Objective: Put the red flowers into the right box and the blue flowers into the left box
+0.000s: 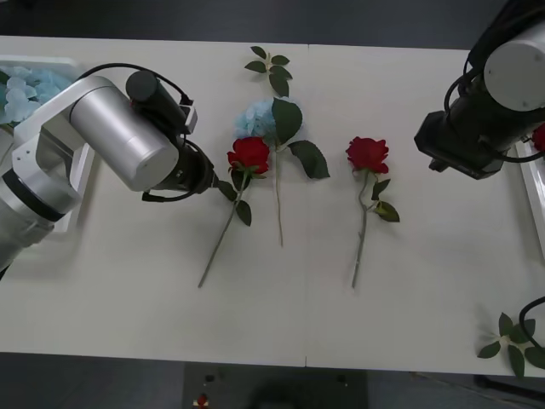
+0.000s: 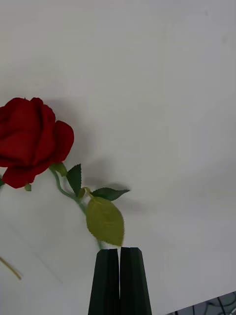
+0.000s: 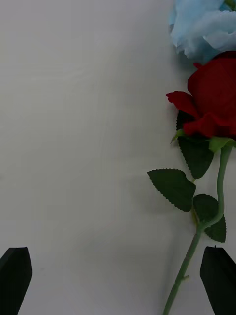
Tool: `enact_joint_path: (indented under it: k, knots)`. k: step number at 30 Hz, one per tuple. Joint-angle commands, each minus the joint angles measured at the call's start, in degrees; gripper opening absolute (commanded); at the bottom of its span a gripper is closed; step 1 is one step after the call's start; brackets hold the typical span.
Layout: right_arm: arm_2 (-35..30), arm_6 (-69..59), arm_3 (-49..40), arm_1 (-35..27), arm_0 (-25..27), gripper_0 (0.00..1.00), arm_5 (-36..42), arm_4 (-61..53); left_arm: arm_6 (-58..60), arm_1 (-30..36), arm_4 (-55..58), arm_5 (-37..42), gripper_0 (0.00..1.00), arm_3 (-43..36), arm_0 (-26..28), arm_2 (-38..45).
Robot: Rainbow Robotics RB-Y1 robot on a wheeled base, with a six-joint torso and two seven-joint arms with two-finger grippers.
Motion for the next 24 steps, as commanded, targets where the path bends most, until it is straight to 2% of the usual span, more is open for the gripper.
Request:
enact_joint_path:
  k: [1, 2, 4, 8, 15, 24]
  knots:
    - [2.57, 1.37, -1.08, 0.45, -0.84, 0.49, -1.40, 2.50, 0.71, -2.06, -0.68, -2.92, 1.00, 2.83, -3.02, -1.74]
    - [2.83, 1.37, -1.08, 0.71, -0.75, 0.80, -1.84, 3.11, 0.71, -2.67, -0.68, -3.71, 1.00, 3.53, -3.28, -2.45]
    - [3.01, 1.63, -1.08, 1.24, -0.40, 0.96, -2.10, 3.73, 0.89, -3.64, -0.85, -4.85, 1.00, 4.67, -3.98, -4.03]
    - [3.44, 2.16, -1.08, 2.38, -0.22, 0.99, -1.84, 4.61, 1.32, -4.96, -1.03, -5.91, 1.00, 5.38, -4.86, -6.67]
    - [7.40, 2.16, 0.42, 4.49, -0.05, 0.99, -2.98, 5.66, 2.29, -6.98, -2.26, -5.91, 1.00, 5.64, -5.74, -10.88]
    - [7.58, 2.25, 1.91, 11.17, 4.26, 0.99, -6.76, 14.71, 3.52, -9.79, -4.28, -10.39, 1.00, 13.90, -8.55, -15.72]
